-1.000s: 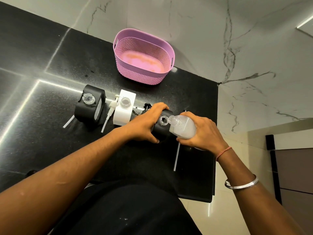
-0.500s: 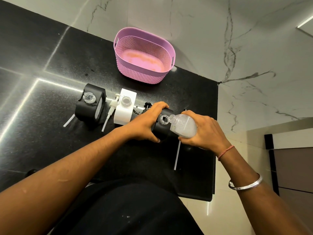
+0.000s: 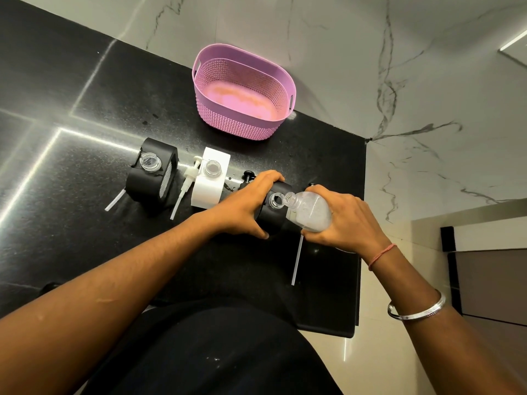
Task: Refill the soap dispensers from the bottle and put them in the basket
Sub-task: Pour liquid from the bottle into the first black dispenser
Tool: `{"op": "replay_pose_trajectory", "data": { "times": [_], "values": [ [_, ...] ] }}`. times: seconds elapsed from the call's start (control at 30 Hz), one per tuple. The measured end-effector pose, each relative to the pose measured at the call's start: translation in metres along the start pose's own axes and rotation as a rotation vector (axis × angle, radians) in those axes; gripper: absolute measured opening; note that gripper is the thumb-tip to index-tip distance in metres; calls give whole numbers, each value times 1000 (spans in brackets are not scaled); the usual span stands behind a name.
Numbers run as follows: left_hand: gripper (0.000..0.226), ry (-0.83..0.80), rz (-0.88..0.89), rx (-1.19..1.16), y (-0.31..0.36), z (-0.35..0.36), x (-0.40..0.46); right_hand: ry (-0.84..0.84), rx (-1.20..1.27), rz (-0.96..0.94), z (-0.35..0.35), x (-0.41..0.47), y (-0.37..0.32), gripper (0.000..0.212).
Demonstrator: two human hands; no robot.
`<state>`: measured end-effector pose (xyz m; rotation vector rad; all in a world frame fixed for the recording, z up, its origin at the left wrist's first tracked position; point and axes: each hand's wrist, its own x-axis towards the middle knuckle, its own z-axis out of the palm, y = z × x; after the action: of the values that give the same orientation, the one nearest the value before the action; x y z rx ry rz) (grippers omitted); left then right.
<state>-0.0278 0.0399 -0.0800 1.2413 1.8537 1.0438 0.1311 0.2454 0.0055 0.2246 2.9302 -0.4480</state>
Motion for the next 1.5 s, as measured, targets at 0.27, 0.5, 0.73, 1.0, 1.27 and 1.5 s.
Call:
{"op": "replay_pose_trajectory", "data": {
  "times": [0.27,0.5,0.73,1.0,1.27,1.5],
  "values": [
    [119,0,4,7,-2,1,0,-9,-31,-9,-3,0,-1,77],
    [117,2,9,1,-2,1,1,-4,-46,-17,-6,0,-1,76],
    [117,3,15,1,-4,1,1,14,-32,-26,-7,0,-4,75],
    [116,9,22,5,-5,1,1,-8,-59,-6,-6,1,-2,75],
    [118,12,25,-3,-4,1,0,-11,-71,0,-6,1,-3,73],
    [116,12,20,-12,-2,0,0,-21,-66,3,-7,1,-3,74]
  ]
}}
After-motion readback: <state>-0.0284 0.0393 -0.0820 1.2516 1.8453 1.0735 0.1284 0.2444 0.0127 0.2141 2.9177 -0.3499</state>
